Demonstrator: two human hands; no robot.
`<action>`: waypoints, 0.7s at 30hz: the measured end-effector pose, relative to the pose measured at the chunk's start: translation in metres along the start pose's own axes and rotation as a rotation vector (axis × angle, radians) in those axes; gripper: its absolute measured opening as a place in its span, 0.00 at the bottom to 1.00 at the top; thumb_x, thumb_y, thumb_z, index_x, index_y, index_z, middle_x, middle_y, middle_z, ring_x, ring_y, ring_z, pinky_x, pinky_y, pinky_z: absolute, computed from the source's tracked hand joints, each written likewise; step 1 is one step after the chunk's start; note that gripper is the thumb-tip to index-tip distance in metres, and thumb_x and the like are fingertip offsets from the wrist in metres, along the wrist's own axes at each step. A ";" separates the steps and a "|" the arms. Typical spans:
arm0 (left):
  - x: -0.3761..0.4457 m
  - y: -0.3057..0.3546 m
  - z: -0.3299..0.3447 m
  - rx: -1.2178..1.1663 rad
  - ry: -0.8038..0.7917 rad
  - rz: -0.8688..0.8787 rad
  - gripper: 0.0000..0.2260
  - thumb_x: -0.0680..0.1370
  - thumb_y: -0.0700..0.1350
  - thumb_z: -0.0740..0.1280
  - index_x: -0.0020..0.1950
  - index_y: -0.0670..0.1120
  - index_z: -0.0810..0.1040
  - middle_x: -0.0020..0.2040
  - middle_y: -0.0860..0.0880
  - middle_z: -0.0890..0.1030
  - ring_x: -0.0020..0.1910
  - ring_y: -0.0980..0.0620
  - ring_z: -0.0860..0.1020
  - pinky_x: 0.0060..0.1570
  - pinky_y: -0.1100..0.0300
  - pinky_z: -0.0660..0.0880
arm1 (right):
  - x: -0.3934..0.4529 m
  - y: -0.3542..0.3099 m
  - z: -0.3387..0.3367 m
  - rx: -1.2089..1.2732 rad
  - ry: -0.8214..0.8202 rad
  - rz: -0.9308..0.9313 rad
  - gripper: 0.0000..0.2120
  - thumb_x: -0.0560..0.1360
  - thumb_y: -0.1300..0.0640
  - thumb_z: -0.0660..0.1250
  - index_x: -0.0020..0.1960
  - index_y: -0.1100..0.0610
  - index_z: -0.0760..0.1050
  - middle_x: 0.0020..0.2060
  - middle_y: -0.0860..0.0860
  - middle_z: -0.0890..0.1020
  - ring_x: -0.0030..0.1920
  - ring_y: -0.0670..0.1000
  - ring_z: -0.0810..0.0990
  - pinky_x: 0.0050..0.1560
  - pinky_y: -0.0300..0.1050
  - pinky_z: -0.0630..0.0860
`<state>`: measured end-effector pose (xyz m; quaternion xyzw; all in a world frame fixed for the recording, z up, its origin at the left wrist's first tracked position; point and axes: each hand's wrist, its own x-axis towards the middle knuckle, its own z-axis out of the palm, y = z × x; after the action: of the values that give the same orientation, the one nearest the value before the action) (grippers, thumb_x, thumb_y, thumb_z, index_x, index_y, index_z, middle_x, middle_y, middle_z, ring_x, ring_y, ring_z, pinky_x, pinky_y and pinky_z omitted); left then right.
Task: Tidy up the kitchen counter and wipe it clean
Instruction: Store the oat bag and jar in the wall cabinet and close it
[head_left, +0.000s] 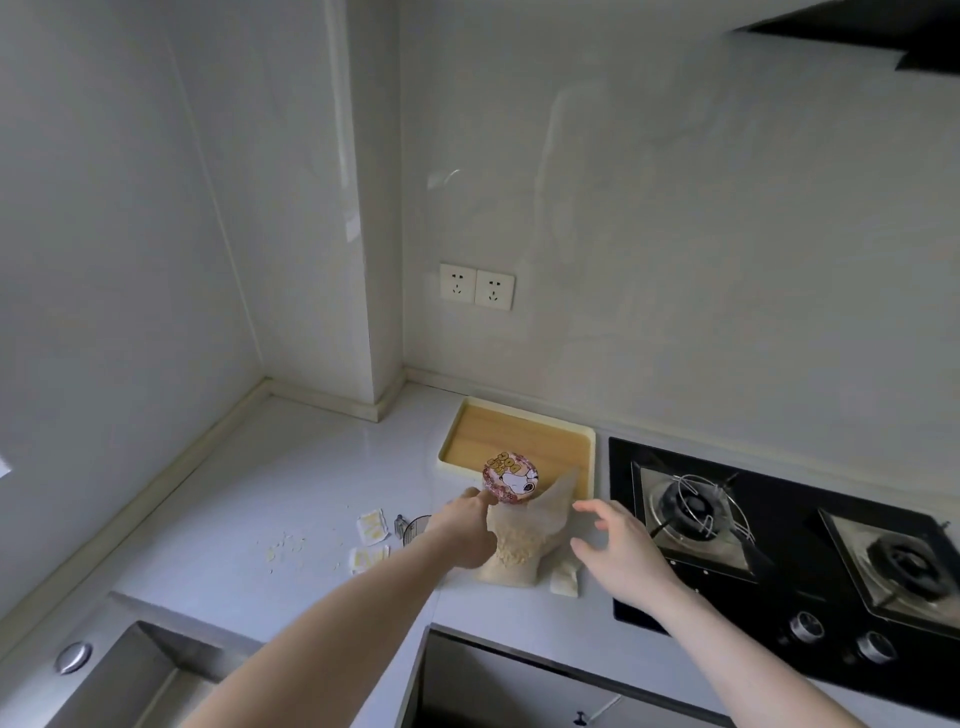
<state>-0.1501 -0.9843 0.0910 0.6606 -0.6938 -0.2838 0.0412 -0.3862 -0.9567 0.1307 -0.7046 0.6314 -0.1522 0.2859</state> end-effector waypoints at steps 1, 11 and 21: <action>0.005 0.001 0.002 0.015 -0.005 -0.003 0.29 0.77 0.43 0.64 0.79 0.52 0.64 0.75 0.48 0.68 0.70 0.42 0.74 0.65 0.48 0.74 | 0.005 0.001 -0.001 0.001 -0.002 -0.001 0.21 0.79 0.52 0.69 0.71 0.46 0.72 0.68 0.42 0.72 0.66 0.45 0.73 0.66 0.43 0.70; 0.066 0.004 0.023 0.134 -0.006 -0.048 0.18 0.80 0.53 0.66 0.70 0.52 0.76 0.65 0.48 0.79 0.64 0.45 0.77 0.61 0.51 0.76 | 0.063 0.024 -0.011 -0.061 -0.057 -0.028 0.19 0.79 0.53 0.68 0.69 0.46 0.73 0.62 0.38 0.71 0.66 0.43 0.73 0.66 0.40 0.69; 0.079 0.001 0.033 0.092 0.196 0.143 0.05 0.78 0.48 0.68 0.51 0.53 0.84 0.47 0.54 0.79 0.58 0.50 0.74 0.46 0.58 0.71 | 0.118 0.049 -0.014 -0.147 -0.127 -0.065 0.19 0.79 0.54 0.66 0.69 0.45 0.72 0.66 0.40 0.71 0.67 0.43 0.71 0.64 0.40 0.68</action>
<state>-0.1755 -1.0472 0.0386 0.6352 -0.7440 -0.1822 0.0989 -0.4154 -1.0773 0.0950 -0.7519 0.5984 -0.0698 0.2678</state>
